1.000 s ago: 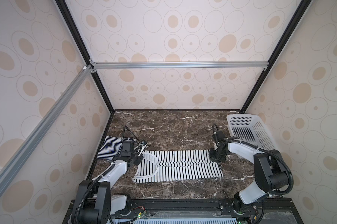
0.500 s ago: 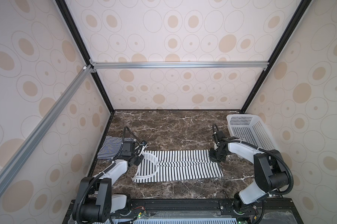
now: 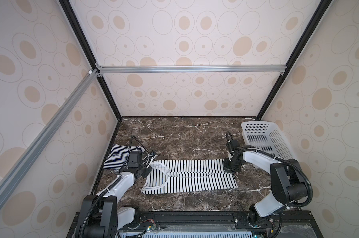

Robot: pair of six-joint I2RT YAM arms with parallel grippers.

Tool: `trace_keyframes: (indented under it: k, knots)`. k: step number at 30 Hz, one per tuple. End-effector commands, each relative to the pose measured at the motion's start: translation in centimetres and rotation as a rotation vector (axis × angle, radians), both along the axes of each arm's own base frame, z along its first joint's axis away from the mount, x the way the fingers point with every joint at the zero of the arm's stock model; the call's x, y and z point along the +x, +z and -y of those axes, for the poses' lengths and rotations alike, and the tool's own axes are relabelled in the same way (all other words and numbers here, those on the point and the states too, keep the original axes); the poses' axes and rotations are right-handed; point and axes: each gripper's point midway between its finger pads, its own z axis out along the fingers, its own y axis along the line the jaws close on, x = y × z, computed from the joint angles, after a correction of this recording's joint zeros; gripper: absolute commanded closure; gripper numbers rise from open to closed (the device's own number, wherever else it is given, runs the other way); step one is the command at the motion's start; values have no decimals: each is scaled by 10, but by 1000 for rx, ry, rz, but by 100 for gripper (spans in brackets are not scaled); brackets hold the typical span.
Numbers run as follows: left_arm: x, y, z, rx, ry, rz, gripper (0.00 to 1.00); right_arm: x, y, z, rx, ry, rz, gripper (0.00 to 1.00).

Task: Fold and stack tank tops
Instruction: Smooth out the tank top at the center of the table.

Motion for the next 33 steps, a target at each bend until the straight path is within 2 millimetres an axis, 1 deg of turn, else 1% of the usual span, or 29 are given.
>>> trace_keyframes:
  k: [1, 4, 7, 9, 13, 16, 18, 19, 21, 24, 26, 28, 30, 33]
  knots:
    - [-9, -10, -5, 39, -28, -41, 100, -6, -2, 7, -36, 6, -43, 82]
    - [-10, -19, -9, 61, -19, -54, 100, -7, -3, 9, -44, 8, -50, 82]
    - [-5, -24, -15, 84, 12, -47, 100, -8, -3, 11, -51, 5, -51, 82]
    - [0, -26, -18, 89, 33, -43, 98, -9, -2, 13, -60, 6, -52, 82]
    - [14, -22, -22, 84, 84, -12, 95, -9, -1, 17, -73, 5, -50, 82]
    - [23, -20, -23, 74, 114, 3, 90, -9, -1, 20, -79, 2, -50, 82]
    - [27, -21, -24, 74, 123, -1, 84, -10, -2, 21, -79, -4, -54, 82]
    - [28, -22, -25, 77, 130, -10, 82, -11, -2, 22, -80, -3, -55, 82]
    - [27, -27, -25, 84, 130, -45, 79, -11, -2, 22, -81, -4, -58, 82]
    - [22, -28, -25, 91, 117, -78, 70, -12, -2, 21, -74, -4, -57, 82]
    - [16, -24, -22, 79, 100, -85, 64, -12, 1, 20, -67, -1, -49, 82]
    - [10, -15, -16, 58, 71, -83, 57, -12, 5, 19, -60, -2, -38, 82]
    - [7, -2, -14, 45, 64, -61, 50, -10, 10, 18, -54, -1, -25, 81]
    - [9, 20, -12, 28, 61, -13, 45, -7, 15, 16, -38, -3, -9, 80]
